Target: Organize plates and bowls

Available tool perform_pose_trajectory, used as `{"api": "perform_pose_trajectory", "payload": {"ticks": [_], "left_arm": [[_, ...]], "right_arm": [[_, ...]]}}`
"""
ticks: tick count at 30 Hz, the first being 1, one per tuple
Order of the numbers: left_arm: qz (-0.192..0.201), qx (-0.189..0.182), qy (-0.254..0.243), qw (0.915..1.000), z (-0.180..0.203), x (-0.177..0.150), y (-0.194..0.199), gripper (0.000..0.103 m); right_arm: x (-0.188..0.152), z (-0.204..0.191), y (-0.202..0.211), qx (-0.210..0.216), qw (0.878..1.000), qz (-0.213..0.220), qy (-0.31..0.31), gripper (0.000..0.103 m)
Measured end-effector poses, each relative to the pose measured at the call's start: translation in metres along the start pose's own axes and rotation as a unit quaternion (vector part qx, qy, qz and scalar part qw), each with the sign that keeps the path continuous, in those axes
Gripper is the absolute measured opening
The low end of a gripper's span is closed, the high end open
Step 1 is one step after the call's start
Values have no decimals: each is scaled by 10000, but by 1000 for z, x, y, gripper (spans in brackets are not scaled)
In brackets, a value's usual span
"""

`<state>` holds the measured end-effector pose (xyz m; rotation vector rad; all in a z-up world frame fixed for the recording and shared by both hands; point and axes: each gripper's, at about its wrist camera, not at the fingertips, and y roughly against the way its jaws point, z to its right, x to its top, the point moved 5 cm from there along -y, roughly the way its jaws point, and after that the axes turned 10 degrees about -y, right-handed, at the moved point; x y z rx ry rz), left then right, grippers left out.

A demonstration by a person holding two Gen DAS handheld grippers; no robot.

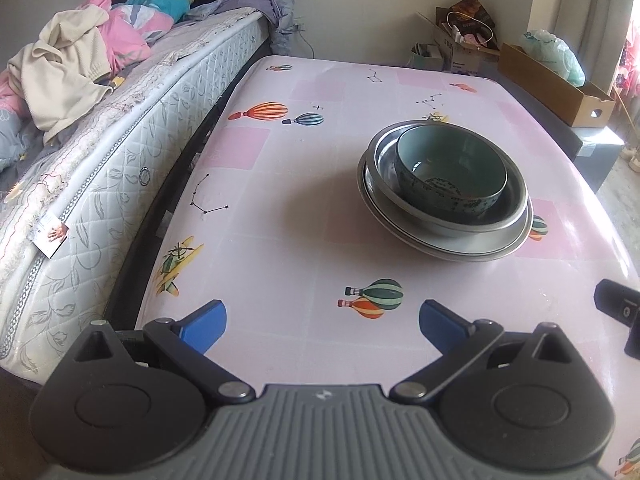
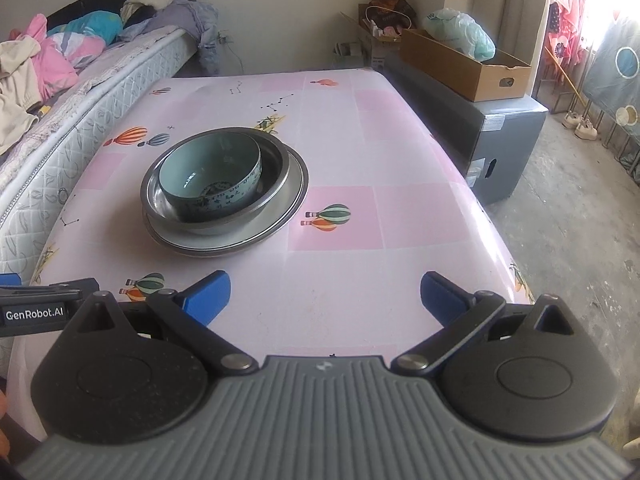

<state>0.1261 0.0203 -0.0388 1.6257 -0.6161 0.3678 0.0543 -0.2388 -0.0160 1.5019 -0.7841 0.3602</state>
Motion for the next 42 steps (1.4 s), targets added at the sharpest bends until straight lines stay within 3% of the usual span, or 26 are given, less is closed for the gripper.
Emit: {"api": "perform_pose_trajectory", "payload": {"ticks": [42], "left_arm": [[-327, -362, -220, 9986, 27, -9, -12, 103]], "right_arm": [[-8, 11, -15, -206, 9986, -478, 81, 102]]}}
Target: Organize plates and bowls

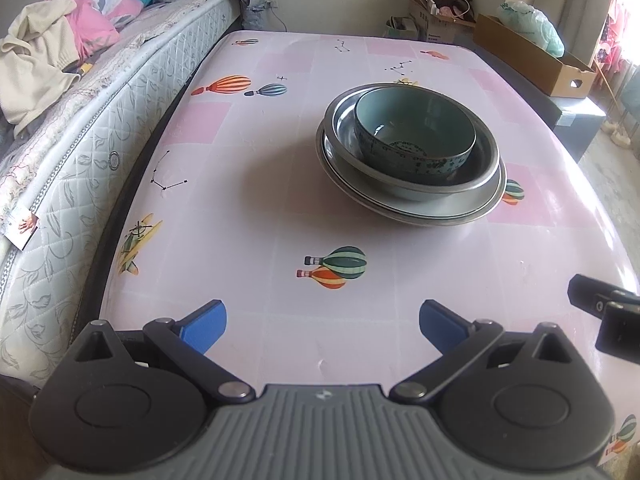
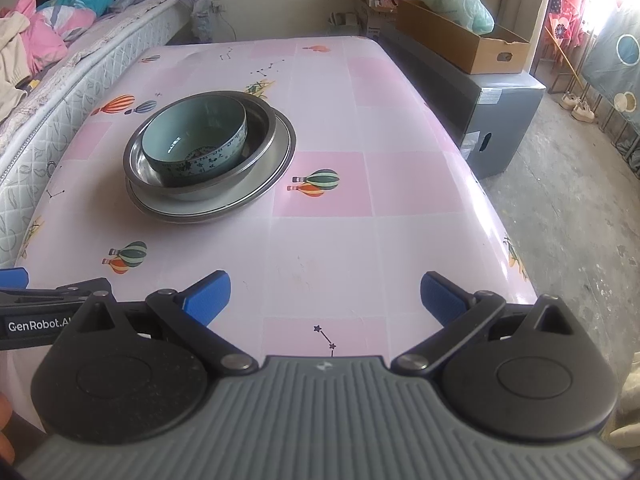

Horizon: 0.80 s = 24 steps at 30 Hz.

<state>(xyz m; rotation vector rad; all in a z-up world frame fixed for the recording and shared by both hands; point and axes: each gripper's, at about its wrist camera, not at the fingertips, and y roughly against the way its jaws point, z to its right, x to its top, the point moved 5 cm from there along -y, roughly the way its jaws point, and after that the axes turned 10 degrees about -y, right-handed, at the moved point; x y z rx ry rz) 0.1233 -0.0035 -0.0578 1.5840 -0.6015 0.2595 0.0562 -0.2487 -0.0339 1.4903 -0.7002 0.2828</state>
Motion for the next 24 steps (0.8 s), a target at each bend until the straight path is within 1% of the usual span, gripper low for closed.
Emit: {"api": "perform_pose_trajectory", "payload": {"ticks": [24], "left_arm": [[22, 9, -15, 10000, 2, 0, 1, 103]], "right_arm": [[1, 3, 0, 0, 10000, 15, -29, 102]]}}
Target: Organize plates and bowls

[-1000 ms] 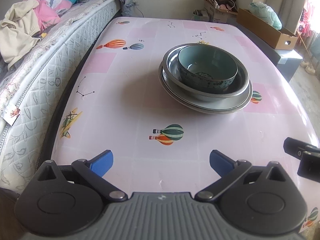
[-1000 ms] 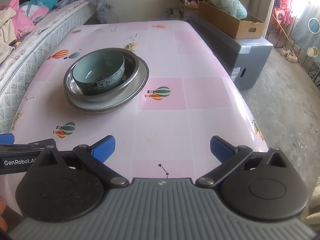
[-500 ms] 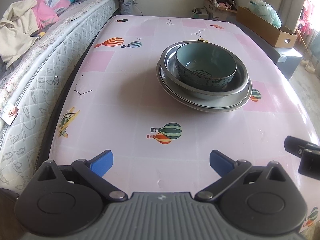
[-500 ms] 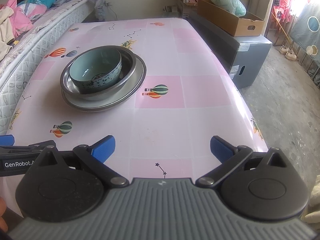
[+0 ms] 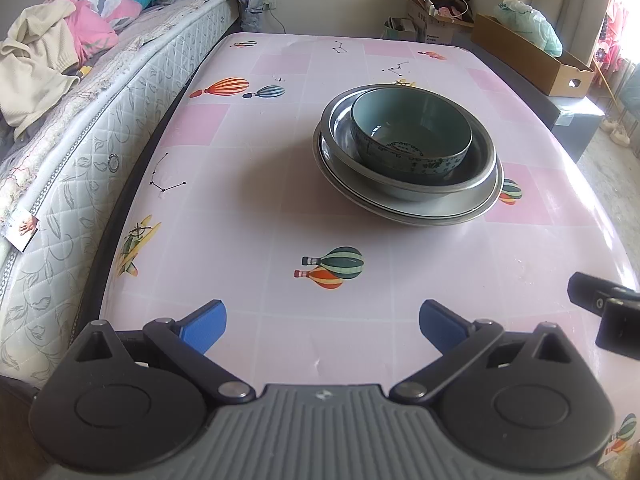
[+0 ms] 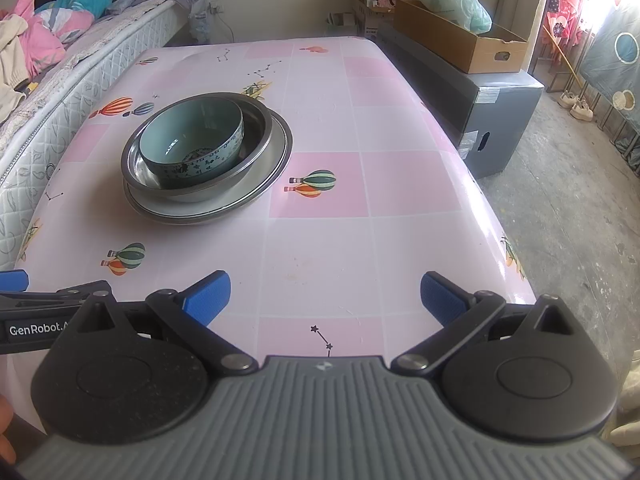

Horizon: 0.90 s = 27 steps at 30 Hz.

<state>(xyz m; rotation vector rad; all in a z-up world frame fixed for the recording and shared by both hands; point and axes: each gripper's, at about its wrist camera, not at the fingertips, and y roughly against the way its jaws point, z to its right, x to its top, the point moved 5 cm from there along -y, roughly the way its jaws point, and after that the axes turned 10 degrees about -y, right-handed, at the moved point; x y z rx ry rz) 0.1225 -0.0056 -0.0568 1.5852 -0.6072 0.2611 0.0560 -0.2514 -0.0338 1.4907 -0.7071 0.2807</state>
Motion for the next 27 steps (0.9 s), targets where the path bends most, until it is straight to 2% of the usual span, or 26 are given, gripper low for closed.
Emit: {"api": "perform_pose_trajectory", "payload": {"ticks": [27], "left_arm": [[1, -12, 33, 10000, -4, -1, 1, 103]], "right_arm": [[-2, -5, 2, -5, 10000, -5, 39, 102]]}}
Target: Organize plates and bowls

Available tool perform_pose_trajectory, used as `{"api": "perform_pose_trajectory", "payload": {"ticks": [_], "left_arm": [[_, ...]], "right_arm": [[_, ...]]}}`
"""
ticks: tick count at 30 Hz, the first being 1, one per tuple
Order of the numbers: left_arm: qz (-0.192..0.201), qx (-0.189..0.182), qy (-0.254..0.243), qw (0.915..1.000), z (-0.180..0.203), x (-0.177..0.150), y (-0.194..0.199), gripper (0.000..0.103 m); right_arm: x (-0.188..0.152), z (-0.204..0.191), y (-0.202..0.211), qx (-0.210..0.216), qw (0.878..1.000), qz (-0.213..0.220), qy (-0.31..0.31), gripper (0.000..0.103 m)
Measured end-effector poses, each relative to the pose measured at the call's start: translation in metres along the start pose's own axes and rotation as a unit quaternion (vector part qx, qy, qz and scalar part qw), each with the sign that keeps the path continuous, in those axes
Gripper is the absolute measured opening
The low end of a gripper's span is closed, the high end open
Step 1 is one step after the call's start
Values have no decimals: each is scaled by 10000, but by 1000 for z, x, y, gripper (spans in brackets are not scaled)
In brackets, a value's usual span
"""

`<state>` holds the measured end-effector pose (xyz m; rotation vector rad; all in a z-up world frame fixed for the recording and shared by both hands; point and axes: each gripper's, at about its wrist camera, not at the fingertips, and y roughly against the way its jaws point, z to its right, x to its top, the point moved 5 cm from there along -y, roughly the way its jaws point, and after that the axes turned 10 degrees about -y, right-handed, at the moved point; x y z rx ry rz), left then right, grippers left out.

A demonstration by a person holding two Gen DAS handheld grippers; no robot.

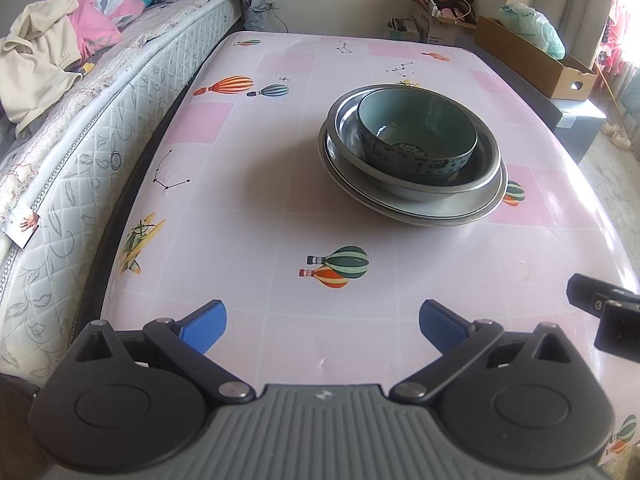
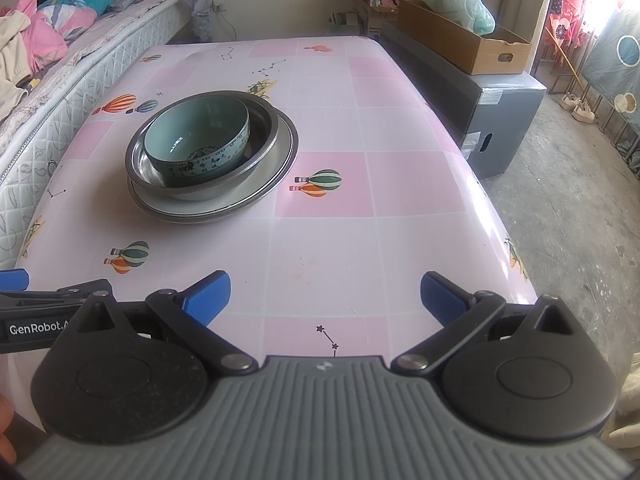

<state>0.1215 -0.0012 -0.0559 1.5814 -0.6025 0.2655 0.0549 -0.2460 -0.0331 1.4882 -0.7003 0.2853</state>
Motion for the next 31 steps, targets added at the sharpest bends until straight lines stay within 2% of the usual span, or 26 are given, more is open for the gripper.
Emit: {"api": "perform_pose_trajectory", "payload": {"ticks": [31], "left_arm": [[12, 15, -4, 10000, 0, 1, 0, 103]], "right_arm": [[3, 0, 0, 18, 10000, 4, 13, 102]]}}
